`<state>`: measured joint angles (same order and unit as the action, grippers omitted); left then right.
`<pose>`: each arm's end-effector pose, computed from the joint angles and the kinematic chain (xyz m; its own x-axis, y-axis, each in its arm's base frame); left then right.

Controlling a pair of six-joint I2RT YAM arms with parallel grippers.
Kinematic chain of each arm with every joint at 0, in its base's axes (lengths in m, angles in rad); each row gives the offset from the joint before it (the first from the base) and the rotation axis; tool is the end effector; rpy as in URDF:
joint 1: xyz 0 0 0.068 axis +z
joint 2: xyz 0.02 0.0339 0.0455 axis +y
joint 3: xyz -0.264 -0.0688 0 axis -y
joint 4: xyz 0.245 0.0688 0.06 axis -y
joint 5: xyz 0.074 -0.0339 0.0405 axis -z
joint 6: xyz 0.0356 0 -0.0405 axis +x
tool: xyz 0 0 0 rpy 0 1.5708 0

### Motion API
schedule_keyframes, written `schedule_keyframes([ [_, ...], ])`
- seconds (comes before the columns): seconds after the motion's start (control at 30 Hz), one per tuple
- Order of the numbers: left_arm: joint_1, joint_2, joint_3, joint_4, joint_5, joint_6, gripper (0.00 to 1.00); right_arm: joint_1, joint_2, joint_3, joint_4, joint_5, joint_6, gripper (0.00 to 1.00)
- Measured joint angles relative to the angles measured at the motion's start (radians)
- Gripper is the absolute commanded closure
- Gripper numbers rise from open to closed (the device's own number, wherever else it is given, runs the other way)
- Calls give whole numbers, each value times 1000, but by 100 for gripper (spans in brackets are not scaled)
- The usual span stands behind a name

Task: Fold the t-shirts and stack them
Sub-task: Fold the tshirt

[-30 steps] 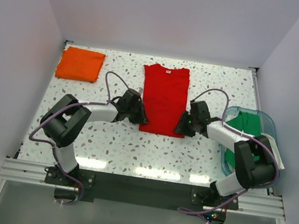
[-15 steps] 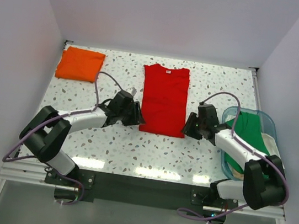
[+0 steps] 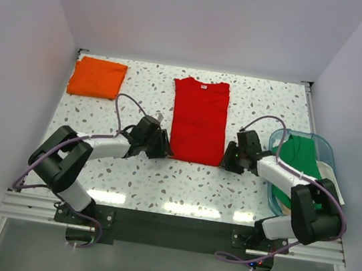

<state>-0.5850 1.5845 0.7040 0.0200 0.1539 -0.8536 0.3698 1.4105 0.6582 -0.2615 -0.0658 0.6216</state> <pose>0.2447 -0.1686 0.1440 -0.8895 -0.3041 -0.3410 -0.0629 0.8207 -0.5678 0.2375 0.0946 0.1575 -0.8723 0.2851 -0.3973 0.1414 0.9248 0.3532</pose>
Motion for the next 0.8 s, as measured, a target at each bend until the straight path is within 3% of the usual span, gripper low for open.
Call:
schedule_keyframes([
  [0.2, 0, 24, -1, 48, 10, -12, 59, 0, 4, -5, 18, 0, 7, 61],
  [0.33, 0, 35, -8, 75, 18, -29, 69, 0, 10, -8, 37, -2, 10, 67],
  [0.43, 0, 37, -16, 83, 20, -36, 80, 0, 19, -8, 50, -5, 15, 74],
  [0.6, 0, 48, -19, 85, 26, -51, 100, -1, 38, -8, 71, -23, 22, 97],
  [0.8, 0, 26, -26, 58, 16, -53, 100, -5, 39, -8, 63, -63, 18, 100],
])
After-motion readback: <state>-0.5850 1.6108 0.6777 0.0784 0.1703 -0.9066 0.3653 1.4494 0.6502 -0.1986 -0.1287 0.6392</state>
